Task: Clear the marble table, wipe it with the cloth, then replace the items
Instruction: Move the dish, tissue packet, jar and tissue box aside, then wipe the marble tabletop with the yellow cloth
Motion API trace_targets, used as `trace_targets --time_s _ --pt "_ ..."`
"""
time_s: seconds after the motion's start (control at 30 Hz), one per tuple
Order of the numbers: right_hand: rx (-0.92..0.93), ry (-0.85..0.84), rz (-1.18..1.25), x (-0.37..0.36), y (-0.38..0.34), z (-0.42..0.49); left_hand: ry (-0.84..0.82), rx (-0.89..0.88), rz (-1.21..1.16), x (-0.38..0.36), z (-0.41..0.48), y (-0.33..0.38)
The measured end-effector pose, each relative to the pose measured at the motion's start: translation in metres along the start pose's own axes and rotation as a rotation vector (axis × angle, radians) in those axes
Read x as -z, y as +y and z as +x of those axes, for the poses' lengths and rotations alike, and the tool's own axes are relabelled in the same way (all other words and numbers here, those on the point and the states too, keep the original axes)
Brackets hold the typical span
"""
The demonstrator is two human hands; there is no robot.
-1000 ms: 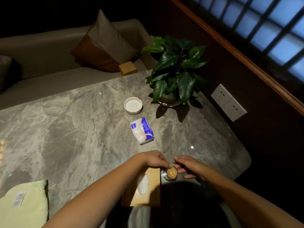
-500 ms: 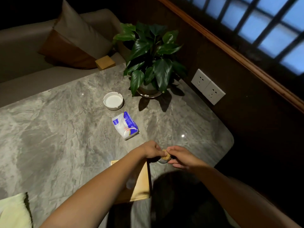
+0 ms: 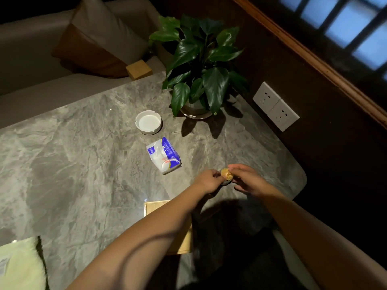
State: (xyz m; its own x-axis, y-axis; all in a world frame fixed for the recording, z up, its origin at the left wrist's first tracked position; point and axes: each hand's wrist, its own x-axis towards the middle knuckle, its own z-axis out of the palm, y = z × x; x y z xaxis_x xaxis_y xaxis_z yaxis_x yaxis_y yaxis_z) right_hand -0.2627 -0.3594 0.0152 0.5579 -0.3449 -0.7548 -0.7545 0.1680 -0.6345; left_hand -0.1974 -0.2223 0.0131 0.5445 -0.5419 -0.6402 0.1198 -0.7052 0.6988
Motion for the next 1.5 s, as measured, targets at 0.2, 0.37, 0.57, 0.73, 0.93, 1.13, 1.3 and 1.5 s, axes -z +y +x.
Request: trace_targets --time_s 0.2,0.37,0.57,0.73,0.93,1.13,1.3,1.5 --pt "0.141 0.218 -0.003 -0.005 -0.032 0.013 0.220 -0.112 0.144 0.041 -0.037 -0.014" --pt "0.480 0.194 -0.167 -0.068 -0.080 -0.007 0.428 -0.036 0.374 0.098 -0.072 -0.051" --pt "0.704 -0.083 -0.503 -0.201 -0.100 -0.050 0.498 0.057 0.450 0.151 -0.146 -0.122" --pt "0.842 -0.286 -0.670 -0.315 -0.086 -0.103 0.645 0.110 0.441 0.188 -0.220 -0.198" --pt "0.860 -0.516 -0.899 -0.443 -0.023 -0.164 0.712 0.222 0.423 0.218 -0.316 -0.308" --pt "0.789 -0.608 -1.199 -0.524 0.034 -0.194 0.742 0.373 0.359 0.231 -0.394 -0.419" --pt "0.804 -0.596 -1.378 -0.547 0.081 -0.203 0.769 0.413 0.318 0.227 -0.429 -0.483" --pt "0.799 -0.321 -1.733 -0.548 0.115 -0.202 0.759 0.553 0.303 0.232 -0.459 -0.545"
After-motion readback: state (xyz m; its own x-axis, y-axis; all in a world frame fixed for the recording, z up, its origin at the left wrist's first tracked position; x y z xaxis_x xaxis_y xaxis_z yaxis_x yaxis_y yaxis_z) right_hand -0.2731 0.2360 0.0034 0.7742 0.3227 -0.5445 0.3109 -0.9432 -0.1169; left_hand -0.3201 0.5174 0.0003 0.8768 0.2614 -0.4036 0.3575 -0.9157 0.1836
